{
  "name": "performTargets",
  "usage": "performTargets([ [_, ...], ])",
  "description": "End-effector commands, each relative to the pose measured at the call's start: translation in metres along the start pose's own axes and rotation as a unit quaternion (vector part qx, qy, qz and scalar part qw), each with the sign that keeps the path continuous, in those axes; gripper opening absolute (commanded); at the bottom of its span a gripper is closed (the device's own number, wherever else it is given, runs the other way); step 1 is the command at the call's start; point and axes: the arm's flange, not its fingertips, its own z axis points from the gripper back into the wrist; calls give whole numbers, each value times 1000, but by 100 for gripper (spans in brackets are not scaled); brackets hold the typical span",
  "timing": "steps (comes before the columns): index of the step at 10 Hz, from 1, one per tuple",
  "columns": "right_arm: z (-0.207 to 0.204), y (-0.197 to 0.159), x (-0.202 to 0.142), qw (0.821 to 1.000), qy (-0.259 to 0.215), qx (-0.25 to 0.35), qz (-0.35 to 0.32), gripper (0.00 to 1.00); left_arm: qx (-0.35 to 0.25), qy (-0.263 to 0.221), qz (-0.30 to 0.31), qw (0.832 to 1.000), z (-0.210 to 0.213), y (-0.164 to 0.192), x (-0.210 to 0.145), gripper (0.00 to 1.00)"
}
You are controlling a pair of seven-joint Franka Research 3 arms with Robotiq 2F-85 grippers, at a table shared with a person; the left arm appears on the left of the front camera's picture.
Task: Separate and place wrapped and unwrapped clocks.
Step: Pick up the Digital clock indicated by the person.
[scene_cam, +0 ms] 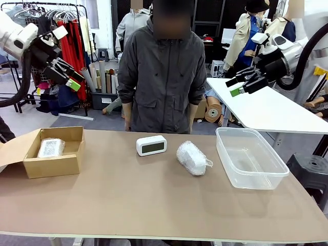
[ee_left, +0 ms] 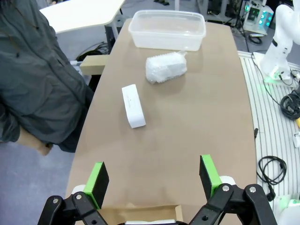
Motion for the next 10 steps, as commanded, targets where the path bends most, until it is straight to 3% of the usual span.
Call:
performTargets([
  [1, 1, 0, 1, 1000, -1, 1, 1, 100, -2, -1, -6, 1000, 0, -1, 0, 100],
  [10, 1, 0, 1, 1000, -1, 1, 1, 100, -2, -1, -6, 1000, 0, -1, 0, 100],
])
